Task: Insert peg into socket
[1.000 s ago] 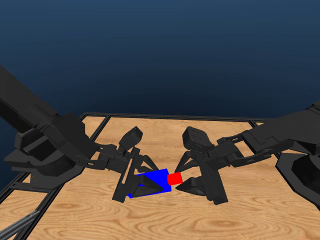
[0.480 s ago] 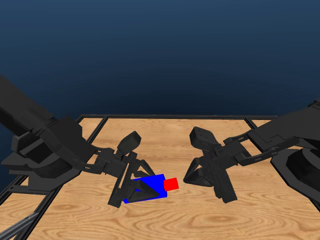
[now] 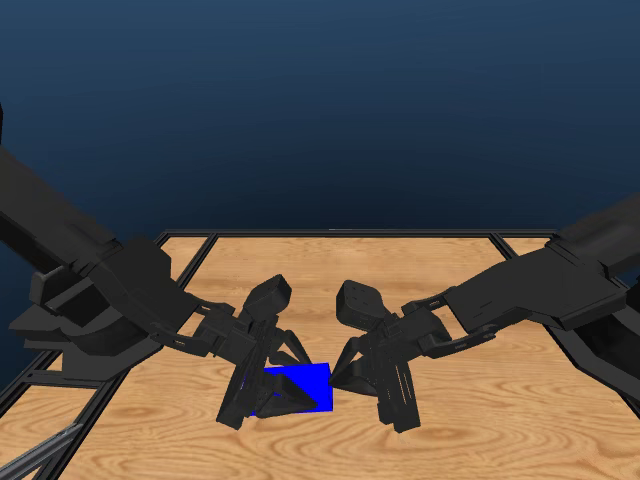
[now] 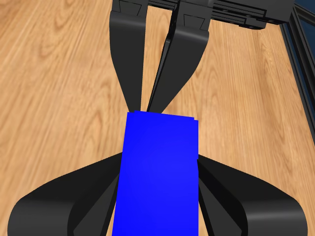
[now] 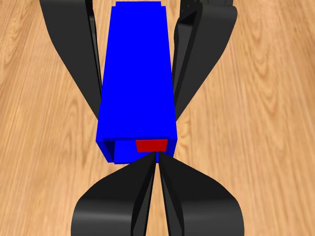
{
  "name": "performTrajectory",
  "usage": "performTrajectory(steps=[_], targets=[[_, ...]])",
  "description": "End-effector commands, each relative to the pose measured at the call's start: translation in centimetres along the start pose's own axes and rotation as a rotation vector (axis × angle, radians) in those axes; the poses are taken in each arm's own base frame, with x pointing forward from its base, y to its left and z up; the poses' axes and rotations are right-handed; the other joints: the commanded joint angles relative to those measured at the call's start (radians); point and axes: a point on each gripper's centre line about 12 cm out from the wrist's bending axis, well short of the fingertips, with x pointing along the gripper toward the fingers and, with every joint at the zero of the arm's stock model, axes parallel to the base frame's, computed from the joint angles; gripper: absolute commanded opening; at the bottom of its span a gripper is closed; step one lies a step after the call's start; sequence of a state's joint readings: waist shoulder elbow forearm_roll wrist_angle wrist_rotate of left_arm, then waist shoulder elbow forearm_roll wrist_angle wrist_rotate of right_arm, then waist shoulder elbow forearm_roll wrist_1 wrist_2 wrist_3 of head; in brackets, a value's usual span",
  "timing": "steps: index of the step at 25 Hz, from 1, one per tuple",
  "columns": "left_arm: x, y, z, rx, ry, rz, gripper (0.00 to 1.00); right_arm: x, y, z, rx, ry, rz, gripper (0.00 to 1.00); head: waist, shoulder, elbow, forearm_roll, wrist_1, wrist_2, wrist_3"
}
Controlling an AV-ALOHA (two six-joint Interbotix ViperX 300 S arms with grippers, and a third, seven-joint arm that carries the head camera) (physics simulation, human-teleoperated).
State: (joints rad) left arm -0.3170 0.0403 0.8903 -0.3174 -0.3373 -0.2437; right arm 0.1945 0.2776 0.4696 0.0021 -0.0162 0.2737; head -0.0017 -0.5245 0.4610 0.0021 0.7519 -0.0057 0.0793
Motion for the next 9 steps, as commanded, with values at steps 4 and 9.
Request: performTrajectory(steps=[4,9], targets=[[-1.3,-0.3,2.0,-0.011,-0.103,-0.032,0.00,-1.6,-1.1,1.4,0.044,-0.072,-0.005,0.00,0.025,-0.022,-0.009,0.006,-0.017,0.006,-0.025],[-1.3,-0.1,1.5,-0.021,-0.086,-0.024,0.00,-4.3,-1.9,-0.1,0.134,-0.172,0.011,0.00,0.038,-0.027,-0.012,0.009,-0.025,0.004,-0.030]])
